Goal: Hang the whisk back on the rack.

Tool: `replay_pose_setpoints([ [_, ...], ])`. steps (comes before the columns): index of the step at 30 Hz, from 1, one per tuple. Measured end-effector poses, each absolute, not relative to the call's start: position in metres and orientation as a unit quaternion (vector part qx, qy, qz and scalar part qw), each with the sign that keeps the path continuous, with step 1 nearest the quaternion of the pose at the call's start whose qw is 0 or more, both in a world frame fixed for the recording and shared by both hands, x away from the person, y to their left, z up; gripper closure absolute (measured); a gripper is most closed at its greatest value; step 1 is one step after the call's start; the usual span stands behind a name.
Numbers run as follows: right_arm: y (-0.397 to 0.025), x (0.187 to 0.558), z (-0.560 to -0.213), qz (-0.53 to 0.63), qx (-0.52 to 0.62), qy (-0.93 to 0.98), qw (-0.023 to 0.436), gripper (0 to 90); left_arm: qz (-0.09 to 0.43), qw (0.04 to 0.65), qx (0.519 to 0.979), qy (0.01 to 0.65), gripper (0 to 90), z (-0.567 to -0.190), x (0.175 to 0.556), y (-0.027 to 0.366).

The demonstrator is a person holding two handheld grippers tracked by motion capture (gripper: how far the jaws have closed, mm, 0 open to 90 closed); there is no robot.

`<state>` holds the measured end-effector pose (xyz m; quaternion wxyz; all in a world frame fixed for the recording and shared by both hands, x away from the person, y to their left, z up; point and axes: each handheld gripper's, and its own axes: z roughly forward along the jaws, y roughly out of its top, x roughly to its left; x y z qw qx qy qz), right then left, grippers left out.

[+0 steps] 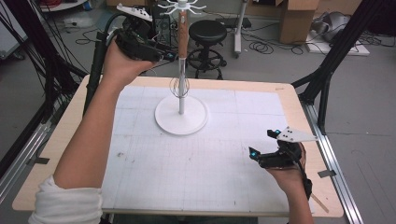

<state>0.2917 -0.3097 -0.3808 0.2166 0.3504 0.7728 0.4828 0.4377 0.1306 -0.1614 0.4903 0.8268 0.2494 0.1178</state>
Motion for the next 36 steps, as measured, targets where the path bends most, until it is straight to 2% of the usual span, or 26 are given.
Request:
replay_pose_setpoints([
  [9, -0.307, 0.293, -0.382, 0.481, 0.352, 0.775, 0.212, 0.4, 0.129, 0.497, 0.821, 0.25, 48.7, -0.167, 0.428, 0.142],
  [15, -0.305, 0.294, -0.382, 0.48, 0.349, 0.776, 0.212, 0.4, 0.138, 0.476, 0.831, 0.253, 41.1, -0.168, 0.422, 0.143],
  [36, -0.304, 0.294, -0.382, 0.478, 0.348, 0.778, 0.213, 0.4, 0.141, 0.478, 0.832, 0.245, 31.7, -0.193, 0.407, 0.155],
])
